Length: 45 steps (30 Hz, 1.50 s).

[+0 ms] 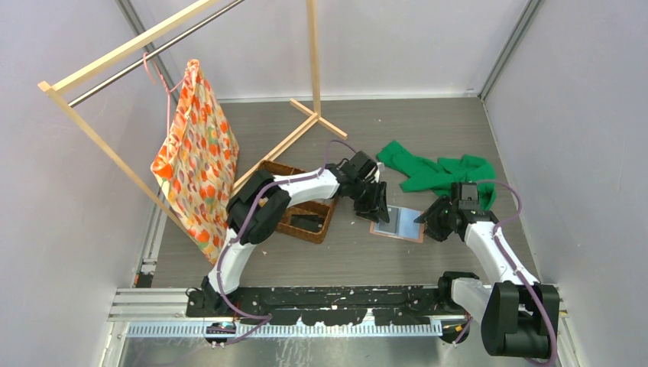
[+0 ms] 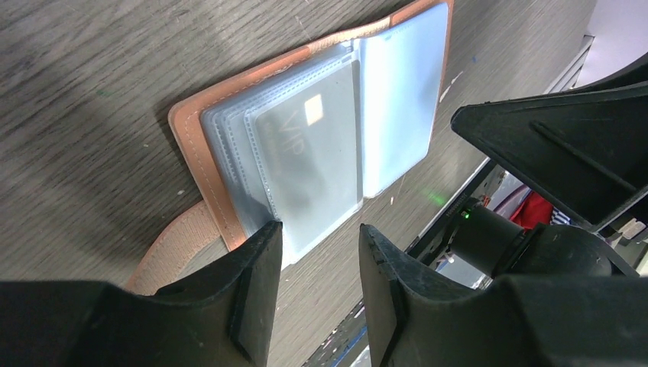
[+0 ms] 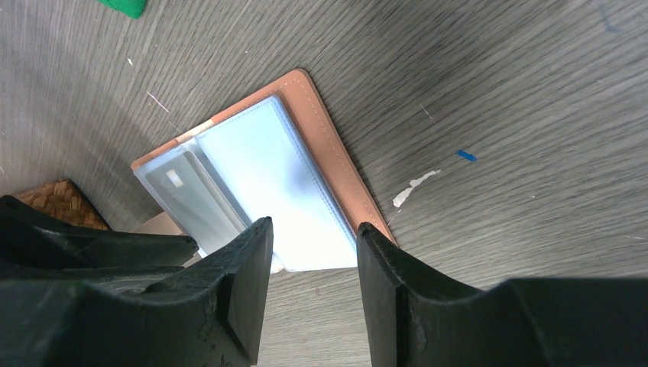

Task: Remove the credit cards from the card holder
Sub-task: Remove the credit card from the card holder.

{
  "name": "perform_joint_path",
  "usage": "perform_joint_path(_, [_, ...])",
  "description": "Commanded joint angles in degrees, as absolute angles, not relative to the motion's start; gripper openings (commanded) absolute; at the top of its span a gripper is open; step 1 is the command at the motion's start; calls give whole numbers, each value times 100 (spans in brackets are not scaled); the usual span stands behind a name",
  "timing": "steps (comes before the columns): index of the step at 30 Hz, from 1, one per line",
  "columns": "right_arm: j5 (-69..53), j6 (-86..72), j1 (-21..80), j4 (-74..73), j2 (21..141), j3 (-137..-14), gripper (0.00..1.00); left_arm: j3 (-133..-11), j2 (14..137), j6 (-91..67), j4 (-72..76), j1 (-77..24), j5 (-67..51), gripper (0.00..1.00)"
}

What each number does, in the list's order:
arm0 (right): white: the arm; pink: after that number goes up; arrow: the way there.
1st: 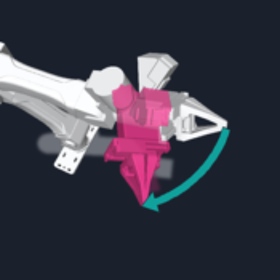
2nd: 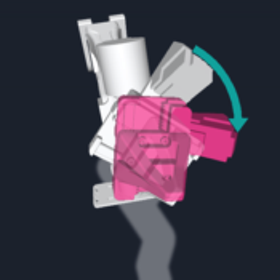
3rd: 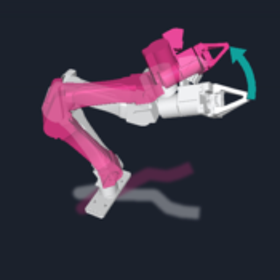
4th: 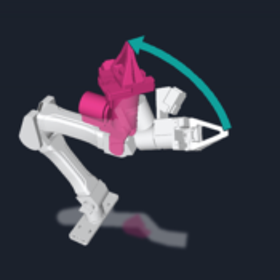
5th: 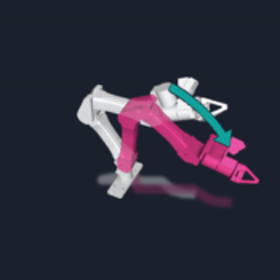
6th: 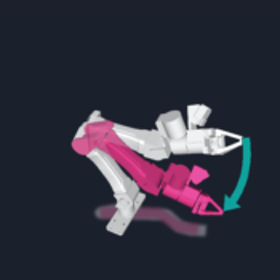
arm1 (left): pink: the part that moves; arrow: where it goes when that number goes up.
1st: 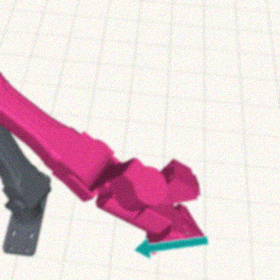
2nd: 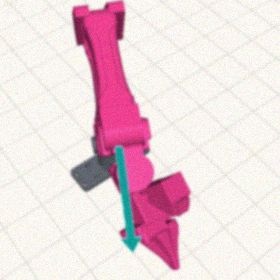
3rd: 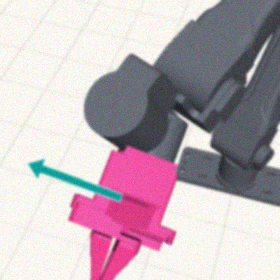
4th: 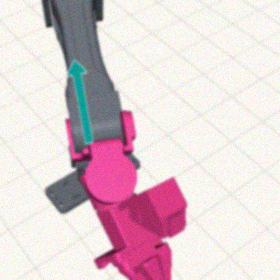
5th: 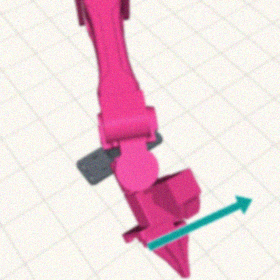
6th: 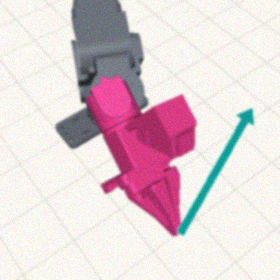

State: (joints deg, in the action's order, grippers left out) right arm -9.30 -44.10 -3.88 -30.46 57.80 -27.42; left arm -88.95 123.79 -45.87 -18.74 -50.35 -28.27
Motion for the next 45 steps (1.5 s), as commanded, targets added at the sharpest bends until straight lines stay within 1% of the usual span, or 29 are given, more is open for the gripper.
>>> perform_joint_path(1, [-961, -4443, -413, -2960, 5699, -2788, 50, -9044, 12429, -4535, -1793, -5041, -2819, 44])
perform_joint_path(9, [-977, -4462, -413, -2935, 5687, -2796, 50, -9062, 12507, -4574, -1729, -5045, -2933, 43])
perform_joint_path(16, [-959, -4460, -413, -2936, 5664, -2730, 50, -8930, 12426, -4866, -1074, -5045, -3370, 43])
perform_joint_path(23, [-932, -4451, -413, -2926, 5666, -2681, 50, -8939, 12401, -4958, -925, -5045, -3440, 42])
perform_joint_path(25, [-934, -4464, -413, -2918, 5666, -2672, 50, -8980, 12321, -4832, -1158, -5049, -3182, 42])
perform_joint_path(29, [-940, -4451, -413, -2918, 5672, -2681, 50, -9362, 12316, -4279, -2261, -5083, -2335, 43])
perform_joint_path(40, [-940, -4465, -413, -2918, 5671, -2672, 50, -9296, 12400, -4299, -2268, -5154, -2318, 43])
perform_joint_path(45, [-932, -4465, -413, -2918, 5673, -2681, 50, -9325, 12483, -4386, -2139, -5206, -2525, 43])
